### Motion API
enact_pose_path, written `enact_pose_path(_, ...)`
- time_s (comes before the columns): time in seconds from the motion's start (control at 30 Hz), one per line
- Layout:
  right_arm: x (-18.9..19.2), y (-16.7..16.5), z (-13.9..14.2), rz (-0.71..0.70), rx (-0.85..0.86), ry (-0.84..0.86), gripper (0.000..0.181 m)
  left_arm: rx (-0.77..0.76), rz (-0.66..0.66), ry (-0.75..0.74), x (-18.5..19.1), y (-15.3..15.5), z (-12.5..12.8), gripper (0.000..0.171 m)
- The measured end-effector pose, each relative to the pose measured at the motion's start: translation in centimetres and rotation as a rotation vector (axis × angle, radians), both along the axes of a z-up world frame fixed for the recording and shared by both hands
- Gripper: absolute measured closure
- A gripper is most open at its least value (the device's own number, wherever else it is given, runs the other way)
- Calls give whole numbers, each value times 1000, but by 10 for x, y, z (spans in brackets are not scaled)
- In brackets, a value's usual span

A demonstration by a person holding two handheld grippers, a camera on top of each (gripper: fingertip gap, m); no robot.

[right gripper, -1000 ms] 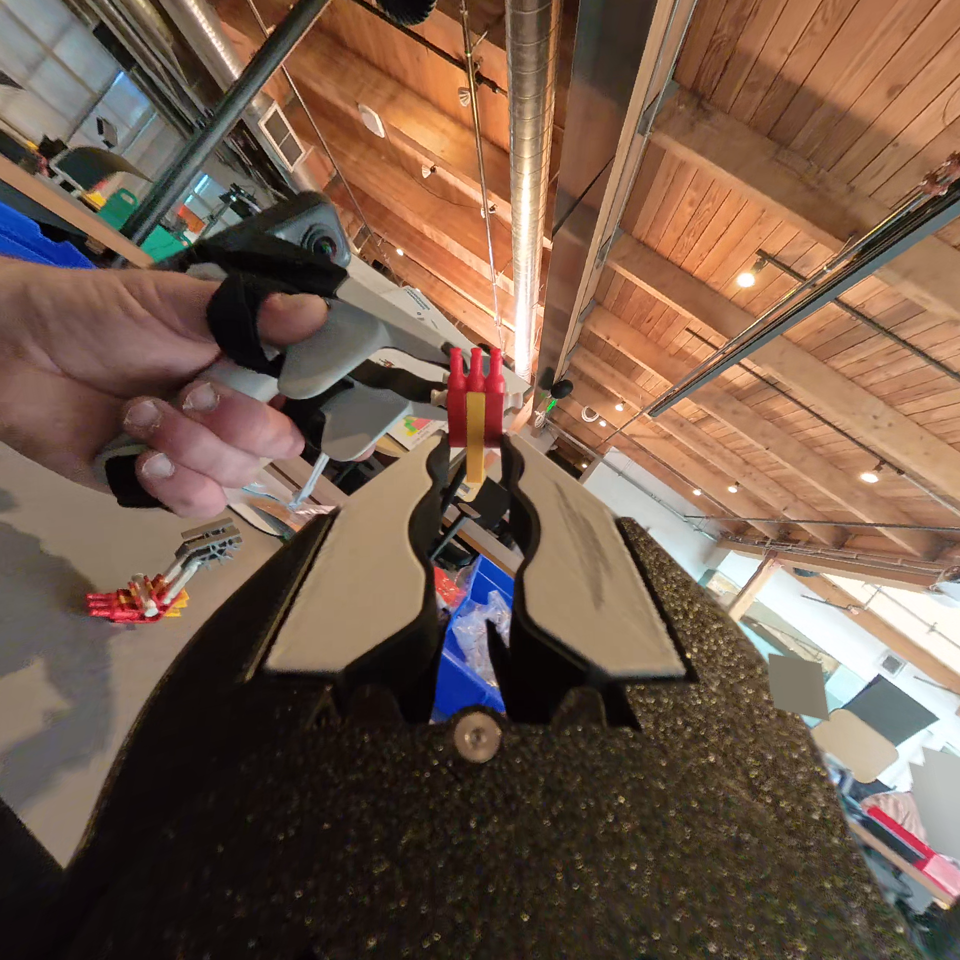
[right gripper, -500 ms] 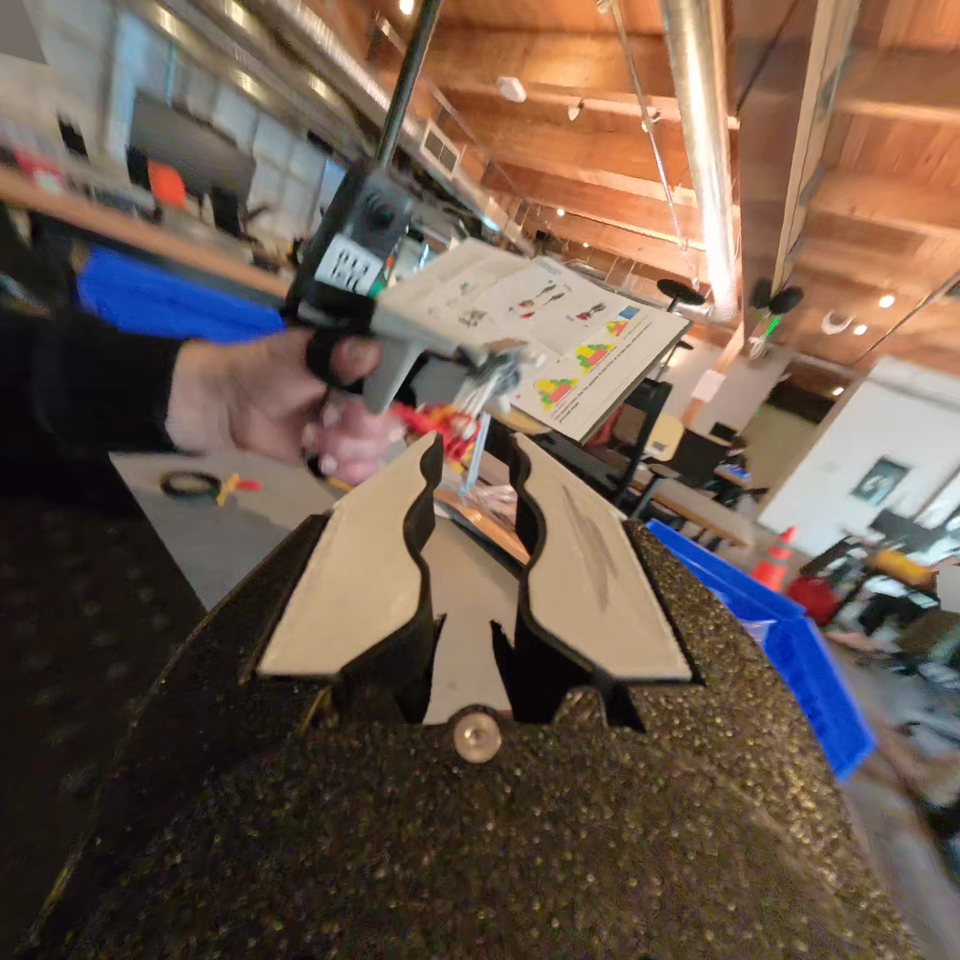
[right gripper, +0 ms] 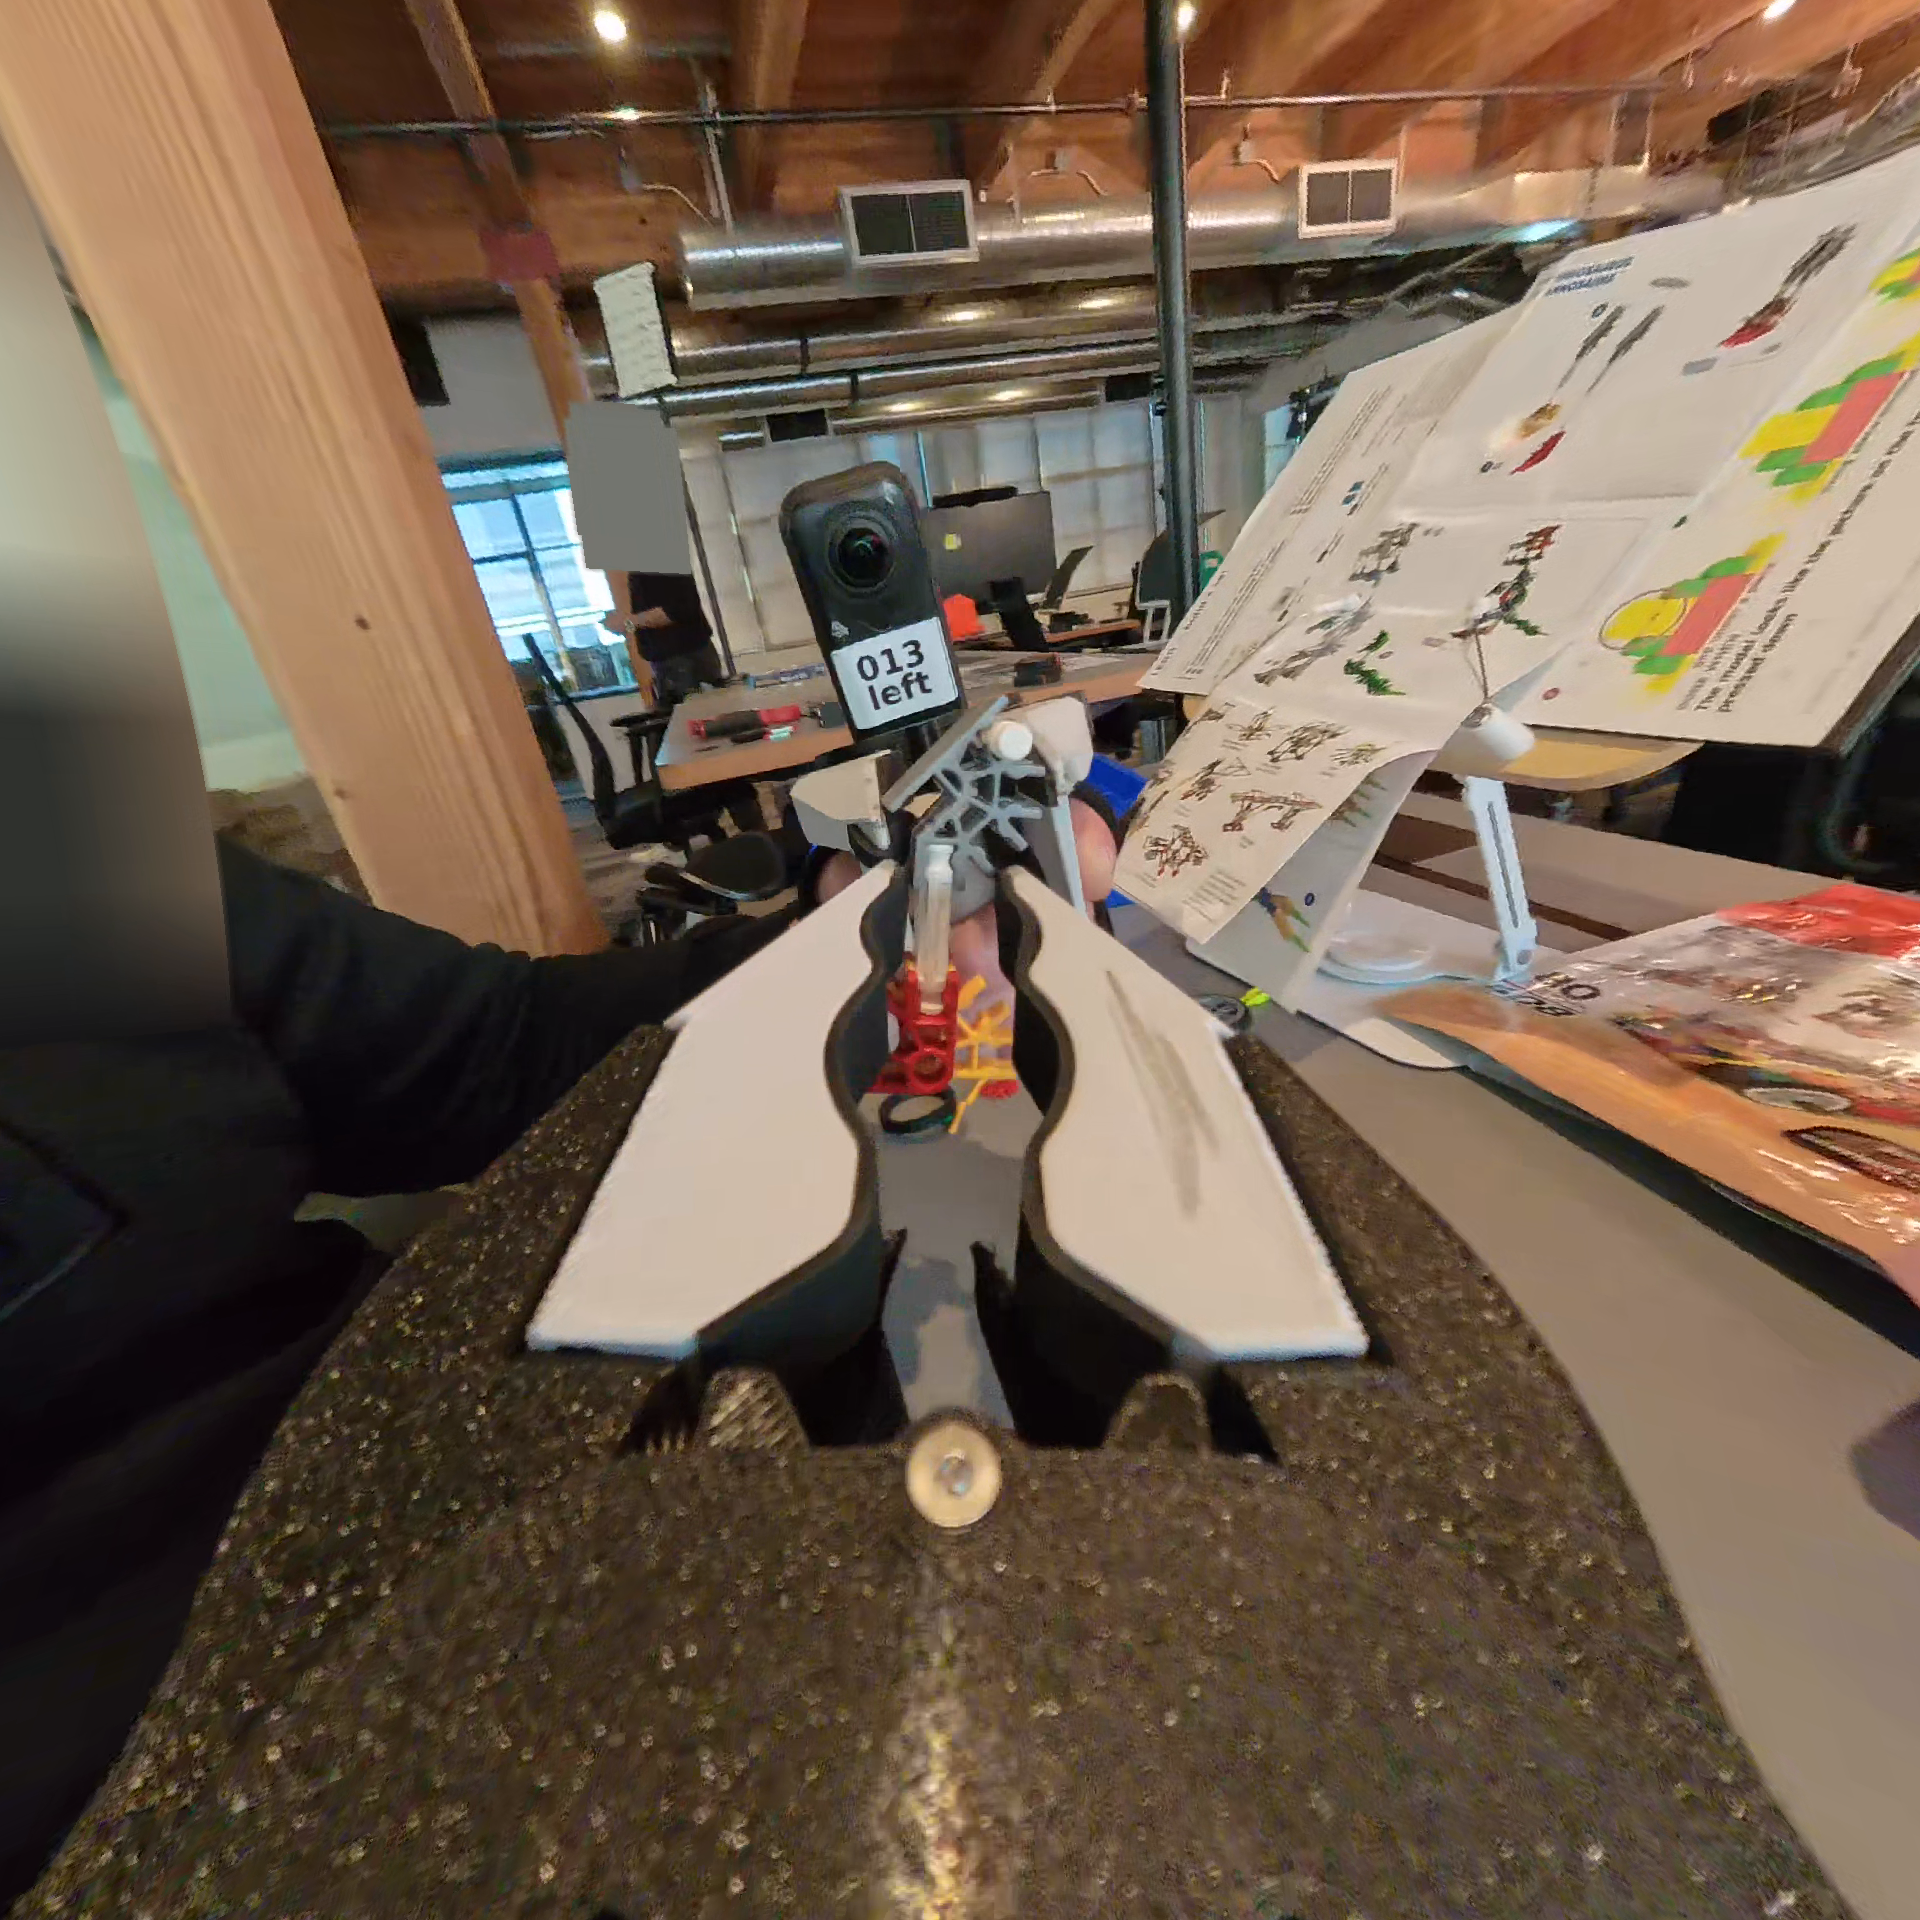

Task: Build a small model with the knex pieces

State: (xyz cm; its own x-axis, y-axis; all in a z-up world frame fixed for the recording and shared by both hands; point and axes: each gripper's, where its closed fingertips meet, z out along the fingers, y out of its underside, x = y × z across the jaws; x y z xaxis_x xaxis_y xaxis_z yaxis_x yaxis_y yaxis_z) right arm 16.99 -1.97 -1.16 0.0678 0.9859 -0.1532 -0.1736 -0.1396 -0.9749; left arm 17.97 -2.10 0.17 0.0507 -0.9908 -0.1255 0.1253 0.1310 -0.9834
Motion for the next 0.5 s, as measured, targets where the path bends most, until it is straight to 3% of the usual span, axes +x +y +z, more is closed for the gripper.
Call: enact_pose_path(0.5,3,6,15,-109,28,182,174,-8,61,-24,-4,7,11,144)
